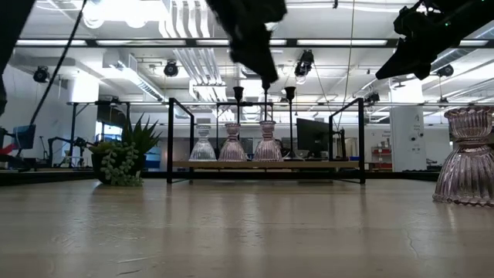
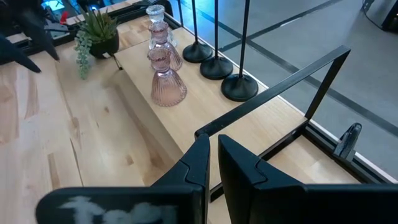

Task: Pick & Place candle stick holders
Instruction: Put the pink candle holder on the shelf aligned with the other pink candle holder

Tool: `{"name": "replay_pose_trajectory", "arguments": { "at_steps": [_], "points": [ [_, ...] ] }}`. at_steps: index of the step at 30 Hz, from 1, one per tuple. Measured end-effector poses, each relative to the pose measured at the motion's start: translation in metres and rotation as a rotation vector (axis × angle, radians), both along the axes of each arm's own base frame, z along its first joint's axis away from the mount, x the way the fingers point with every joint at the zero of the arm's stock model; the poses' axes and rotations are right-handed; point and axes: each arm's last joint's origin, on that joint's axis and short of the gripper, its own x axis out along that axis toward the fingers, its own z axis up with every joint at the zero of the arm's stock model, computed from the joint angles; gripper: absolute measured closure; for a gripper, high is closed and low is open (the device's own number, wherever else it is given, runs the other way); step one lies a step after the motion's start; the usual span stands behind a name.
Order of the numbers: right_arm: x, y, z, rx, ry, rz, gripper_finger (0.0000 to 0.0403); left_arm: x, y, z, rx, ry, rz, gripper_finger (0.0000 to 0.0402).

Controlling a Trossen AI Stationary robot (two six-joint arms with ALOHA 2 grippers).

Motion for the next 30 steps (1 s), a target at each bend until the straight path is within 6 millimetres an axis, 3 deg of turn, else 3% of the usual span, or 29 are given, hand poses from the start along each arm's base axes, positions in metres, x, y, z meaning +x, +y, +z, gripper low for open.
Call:
{"name": "replay_pose_trajectory", "arguments": {
  "at_steps": [7, 12, 17, 24, 30],
  "points": [
    [0.0, 0.0, 0.0, 0.0, 0.0, 0.0, 0.0374, -0.077, -0.027, -0.018, -0.012, -0.258, -0.027, 0.0287],
    [0.0, 0.0, 0.0, 0.0, 0.0, 0.0, 0.0374, -0.137, -0.031, -0.037, -0.046, -0.465, -0.063, 0.0287],
    [0.0, 0.0, 0.0, 0.0, 0.0, 0.0, 0.0374, -0.185, -0.03, -0.075, -0.1, -0.53, -0.019, 0.0287],
    [0.0, 0.0, 0.0, -0.001, 0.0, 0.0, 0.0374, -0.229, -0.027, -0.131, -0.095, -0.631, 0.055, 0.0287],
    [0.0, 0.0, 0.0, 0.0, 0.0, 0.0, 0.0374, -0.249, -0.027, -0.159, -0.06, -0.686, 0.069, 0.0287]
  ]
}}
